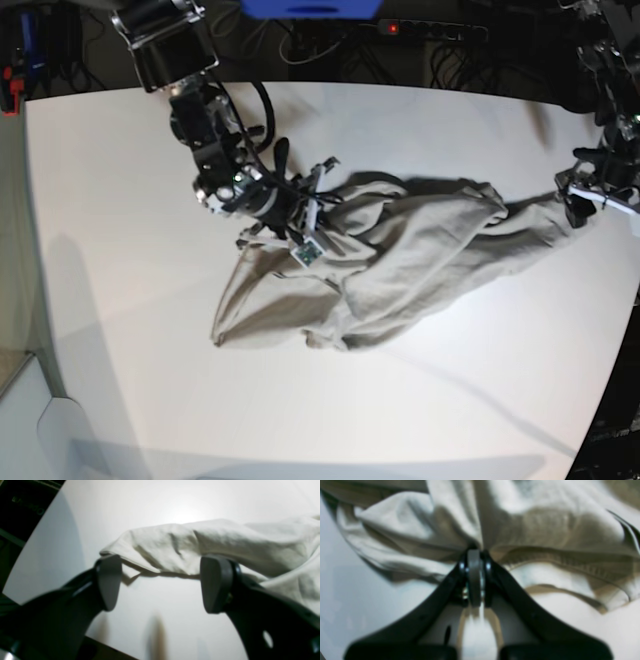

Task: Layout the t-shirt on the table in an organized manner, then fold the t-shirt properly
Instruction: 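Regrasp the shirt fabric with the right gripper near the bundle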

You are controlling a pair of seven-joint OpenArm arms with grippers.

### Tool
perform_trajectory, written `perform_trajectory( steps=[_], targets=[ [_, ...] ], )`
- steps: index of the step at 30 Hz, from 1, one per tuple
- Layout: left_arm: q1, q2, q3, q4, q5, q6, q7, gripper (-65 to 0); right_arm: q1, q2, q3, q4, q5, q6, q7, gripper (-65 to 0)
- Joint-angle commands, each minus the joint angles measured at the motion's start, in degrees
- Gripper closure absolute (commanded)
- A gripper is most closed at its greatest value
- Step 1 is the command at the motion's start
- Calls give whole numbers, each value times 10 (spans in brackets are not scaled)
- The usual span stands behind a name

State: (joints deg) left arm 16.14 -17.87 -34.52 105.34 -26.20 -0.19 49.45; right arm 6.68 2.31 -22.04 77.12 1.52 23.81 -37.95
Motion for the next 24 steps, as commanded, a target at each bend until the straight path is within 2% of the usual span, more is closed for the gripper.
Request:
perform_trajectory(
  steps=[1,5,10,13,19,24],
  targets=[
    [-5,-8,-5,11,-2,-1,-12,-477,-1,11,2,14,-19,8,-46,-6],
    [-7,-8,-5,11,-2,-1,-12,-477,-29,37,23,128,-19,8,-76,-6],
    [-8,-8,-4,11,-3,-1,-12,-477,-45,54,86,278,-19,10,-136,-6],
    [-8,2,-3,11,-3,-1,-12,-477,-45,77,104,336,-19,10,-173,-6],
    [-9,12,-2,11,-2,-1,-12,-477,-41,114,153,354,-19,10,-181,-6],
    [-9,12,-2,11,-2,-1,-12,-477,-47,112,187,356,-17,11,-187,-4]
  ],
)
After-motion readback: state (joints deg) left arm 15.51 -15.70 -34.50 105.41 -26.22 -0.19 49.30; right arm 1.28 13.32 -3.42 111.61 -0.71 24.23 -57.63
